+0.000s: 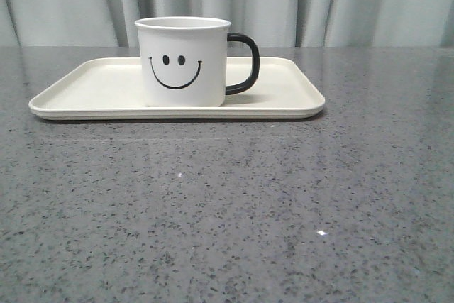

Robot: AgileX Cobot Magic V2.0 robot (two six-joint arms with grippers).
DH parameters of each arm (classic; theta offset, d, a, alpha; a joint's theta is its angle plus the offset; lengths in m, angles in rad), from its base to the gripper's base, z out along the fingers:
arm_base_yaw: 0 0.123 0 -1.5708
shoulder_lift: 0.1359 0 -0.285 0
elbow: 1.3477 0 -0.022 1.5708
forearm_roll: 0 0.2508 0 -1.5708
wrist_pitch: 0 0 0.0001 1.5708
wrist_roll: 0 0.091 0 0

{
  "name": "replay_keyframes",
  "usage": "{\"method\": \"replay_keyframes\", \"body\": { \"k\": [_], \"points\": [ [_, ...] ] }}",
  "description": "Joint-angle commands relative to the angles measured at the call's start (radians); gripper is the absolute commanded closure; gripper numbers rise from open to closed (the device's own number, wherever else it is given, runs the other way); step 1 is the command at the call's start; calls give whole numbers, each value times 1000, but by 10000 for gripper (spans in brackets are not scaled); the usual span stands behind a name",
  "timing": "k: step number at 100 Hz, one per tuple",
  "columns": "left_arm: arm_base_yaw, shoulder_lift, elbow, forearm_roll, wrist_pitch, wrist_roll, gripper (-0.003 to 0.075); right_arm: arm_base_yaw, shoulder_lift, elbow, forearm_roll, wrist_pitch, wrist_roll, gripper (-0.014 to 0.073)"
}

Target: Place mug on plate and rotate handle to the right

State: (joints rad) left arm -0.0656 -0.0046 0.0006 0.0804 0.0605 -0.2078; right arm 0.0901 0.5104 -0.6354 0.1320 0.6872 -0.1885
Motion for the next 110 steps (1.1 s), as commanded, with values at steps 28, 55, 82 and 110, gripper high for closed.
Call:
{"method": "replay_keyframes", "body": {
  "k": [28,55,82,110],
  "points": [
    [-7,-29,10,1,-86,-10,740,-7,-41,27,-42,-258,-6,658],
    [-7,-29,10,1,-86,-10,740,-7,-257,311,-43,-538,7,658],
    [-7,-29,10,1,-86,-10,740,-7,-496,529,-43,-556,53,658],
    [-7,-29,10,1,-86,-10,740,-7,-537,637,-44,-636,94,658]
  ]
}}
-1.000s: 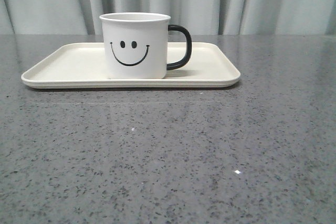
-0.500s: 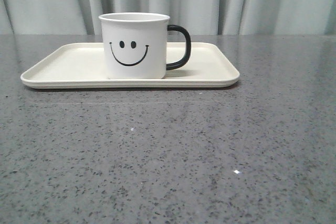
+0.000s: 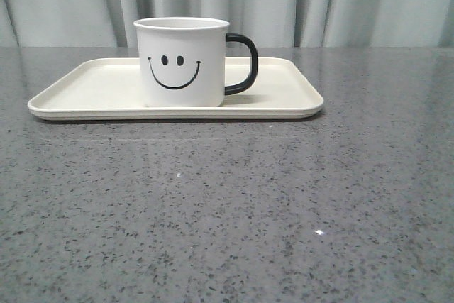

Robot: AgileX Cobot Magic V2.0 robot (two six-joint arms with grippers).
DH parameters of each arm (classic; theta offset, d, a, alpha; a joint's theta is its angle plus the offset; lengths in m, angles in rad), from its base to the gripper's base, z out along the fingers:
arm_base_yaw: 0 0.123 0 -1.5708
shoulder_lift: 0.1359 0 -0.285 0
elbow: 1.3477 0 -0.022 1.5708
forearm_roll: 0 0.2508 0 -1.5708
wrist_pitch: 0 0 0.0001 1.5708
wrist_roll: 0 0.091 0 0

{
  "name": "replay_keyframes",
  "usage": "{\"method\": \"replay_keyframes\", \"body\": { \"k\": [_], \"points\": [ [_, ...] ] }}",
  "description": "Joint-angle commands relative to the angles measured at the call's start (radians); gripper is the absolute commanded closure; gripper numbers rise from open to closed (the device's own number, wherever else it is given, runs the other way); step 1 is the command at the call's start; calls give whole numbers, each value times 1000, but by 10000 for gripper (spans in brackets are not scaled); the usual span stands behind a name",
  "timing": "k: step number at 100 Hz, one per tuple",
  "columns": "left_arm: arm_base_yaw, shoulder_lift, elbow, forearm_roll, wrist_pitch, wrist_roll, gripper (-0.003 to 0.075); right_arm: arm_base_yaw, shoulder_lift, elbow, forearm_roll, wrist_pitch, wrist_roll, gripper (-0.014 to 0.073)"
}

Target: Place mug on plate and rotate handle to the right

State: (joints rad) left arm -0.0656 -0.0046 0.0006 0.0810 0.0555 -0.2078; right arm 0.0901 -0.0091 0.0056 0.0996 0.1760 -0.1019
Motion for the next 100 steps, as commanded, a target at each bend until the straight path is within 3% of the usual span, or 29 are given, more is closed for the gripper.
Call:
{"method": "replay_keyframes", "body": {
  "k": [1,100],
  "points": [
    [-7,-29,10,0,-81,-10,740,-7,-17,0,-11,-132,7,658],
    [-7,-29,10,0,-81,-10,740,-7,-17,22,-11,-176,7,658]
  ]
}}
